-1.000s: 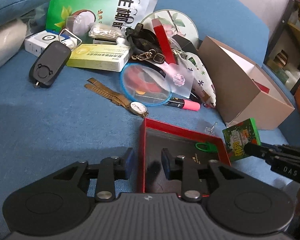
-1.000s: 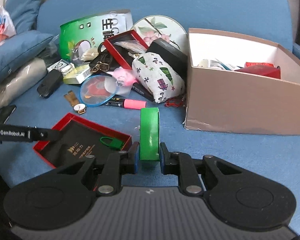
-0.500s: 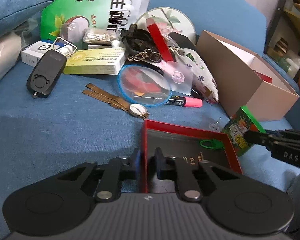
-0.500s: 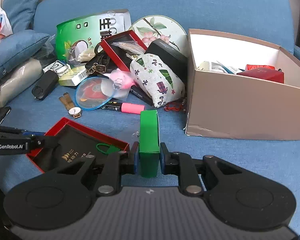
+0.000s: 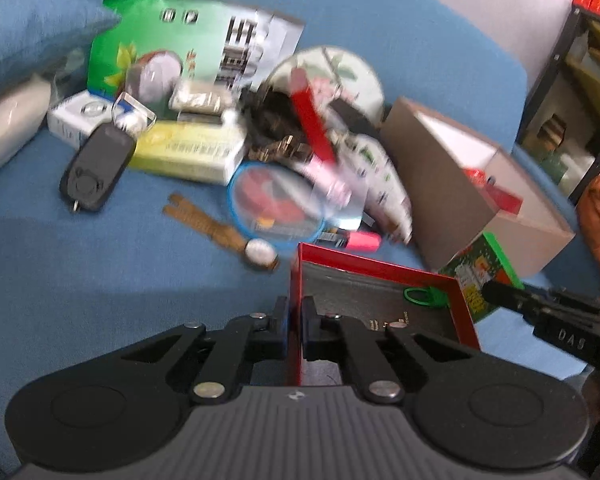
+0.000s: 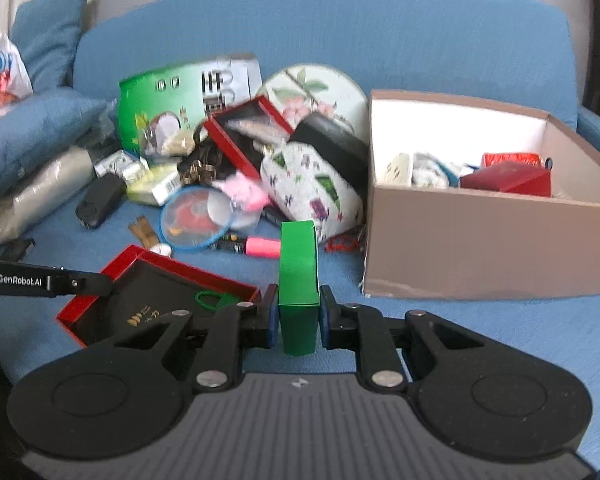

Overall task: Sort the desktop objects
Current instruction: 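Carry the red box and tape roll into the cardboard box and release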

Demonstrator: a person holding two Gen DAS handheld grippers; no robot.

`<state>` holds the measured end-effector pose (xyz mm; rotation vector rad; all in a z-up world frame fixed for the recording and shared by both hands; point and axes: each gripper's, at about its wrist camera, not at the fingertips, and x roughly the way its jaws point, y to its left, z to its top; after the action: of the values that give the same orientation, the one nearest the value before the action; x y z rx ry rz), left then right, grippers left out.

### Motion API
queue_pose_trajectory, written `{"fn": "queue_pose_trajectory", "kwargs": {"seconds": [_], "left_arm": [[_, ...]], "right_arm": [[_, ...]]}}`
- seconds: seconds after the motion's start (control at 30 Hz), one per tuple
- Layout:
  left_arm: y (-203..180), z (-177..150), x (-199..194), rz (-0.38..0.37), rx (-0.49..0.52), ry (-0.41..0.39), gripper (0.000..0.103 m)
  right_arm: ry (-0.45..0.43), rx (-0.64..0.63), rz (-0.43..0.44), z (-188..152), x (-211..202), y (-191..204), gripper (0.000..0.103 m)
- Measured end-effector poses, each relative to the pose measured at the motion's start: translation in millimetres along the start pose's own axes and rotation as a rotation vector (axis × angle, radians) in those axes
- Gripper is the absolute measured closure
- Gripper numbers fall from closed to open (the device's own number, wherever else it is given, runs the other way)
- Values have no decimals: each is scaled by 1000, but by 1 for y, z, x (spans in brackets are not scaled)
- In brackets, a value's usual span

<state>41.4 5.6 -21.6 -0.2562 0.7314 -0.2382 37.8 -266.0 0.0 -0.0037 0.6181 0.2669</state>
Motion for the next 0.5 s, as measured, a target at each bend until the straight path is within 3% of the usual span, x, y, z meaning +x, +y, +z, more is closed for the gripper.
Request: {"fn": "queue_pose_trajectory", "kwargs": {"seconds": [0.17, 0.33, 0.5], "left_arm": [[-16, 31, -8, -50, 3, -64, 100], [-53, 69, -6, -106, 38, -120, 100], [-90, 106, 25, -156, -3, -100, 100]], "right_arm": [[-88, 21, -7, 17, -26, -12, 85], [-184, 24, -78, 42, -47, -35, 85], [-237, 45, -171, 62, -53, -71, 85]]}}
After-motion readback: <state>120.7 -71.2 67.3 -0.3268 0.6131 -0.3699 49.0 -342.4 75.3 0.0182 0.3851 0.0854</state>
